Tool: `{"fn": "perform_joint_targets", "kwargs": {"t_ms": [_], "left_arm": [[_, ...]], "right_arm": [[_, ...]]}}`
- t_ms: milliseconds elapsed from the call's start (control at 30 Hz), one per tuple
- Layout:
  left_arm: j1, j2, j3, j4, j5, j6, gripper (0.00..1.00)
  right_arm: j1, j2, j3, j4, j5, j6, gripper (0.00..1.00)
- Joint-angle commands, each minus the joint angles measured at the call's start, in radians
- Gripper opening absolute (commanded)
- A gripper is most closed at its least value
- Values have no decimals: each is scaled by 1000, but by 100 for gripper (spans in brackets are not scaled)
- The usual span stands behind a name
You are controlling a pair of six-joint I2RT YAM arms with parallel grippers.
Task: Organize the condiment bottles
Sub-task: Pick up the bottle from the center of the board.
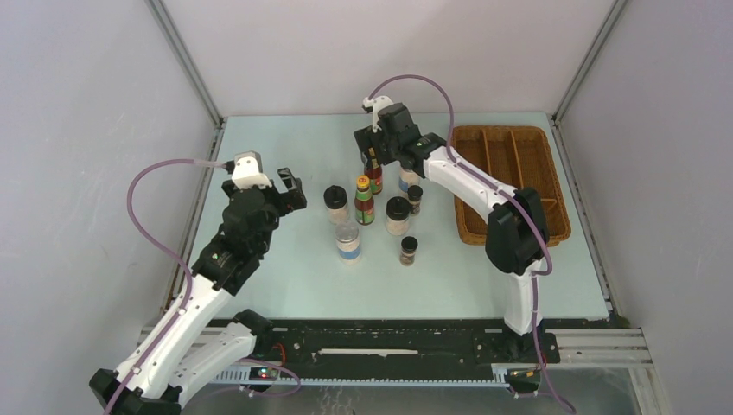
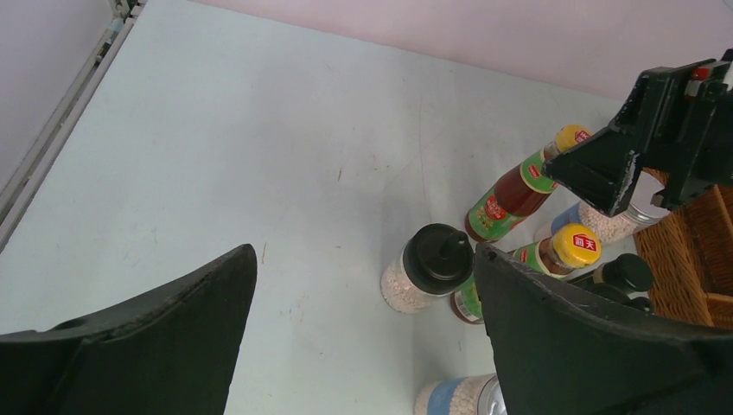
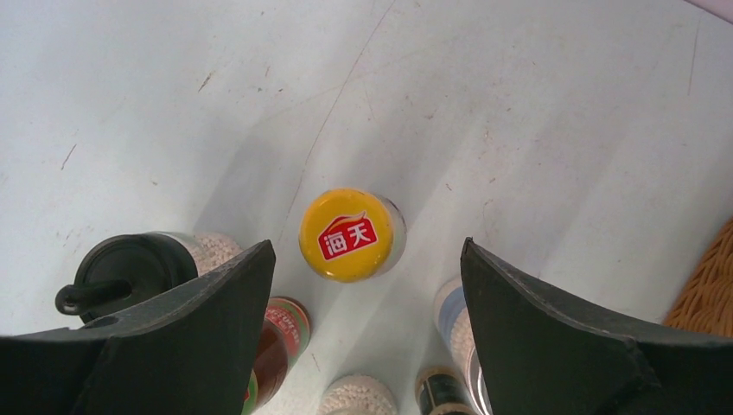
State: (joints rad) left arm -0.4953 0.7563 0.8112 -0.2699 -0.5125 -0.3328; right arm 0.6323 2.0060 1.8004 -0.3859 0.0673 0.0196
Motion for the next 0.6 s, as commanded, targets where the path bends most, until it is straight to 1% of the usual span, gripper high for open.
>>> {"fn": "perform_joint_targets", "kwargs": {"t_ms": [0, 133, 200, 300, 367, 567], "left_arm": [[-5, -7, -33, 41, -12, -2, 100], [-5, -6, -35, 43, -16, 2, 100], [-5, -5, -37, 46, -18, 5, 100], [-5, -3, -40, 49, -22, 8, 100], [-5, -2, -42, 48, -23, 8, 100], [-4, 3, -43, 51, -24, 9, 100]], "right_arm": [[9, 17, 66, 11, -7, -18, 87], [9, 33, 81, 9, -12, -18, 82], [9, 43, 90, 5, -16, -18, 78], [9, 53, 99, 2, -24, -18, 68], [9, 58, 103, 0, -22, -18, 64], [7, 74, 115, -14, -17, -18, 55]]}}
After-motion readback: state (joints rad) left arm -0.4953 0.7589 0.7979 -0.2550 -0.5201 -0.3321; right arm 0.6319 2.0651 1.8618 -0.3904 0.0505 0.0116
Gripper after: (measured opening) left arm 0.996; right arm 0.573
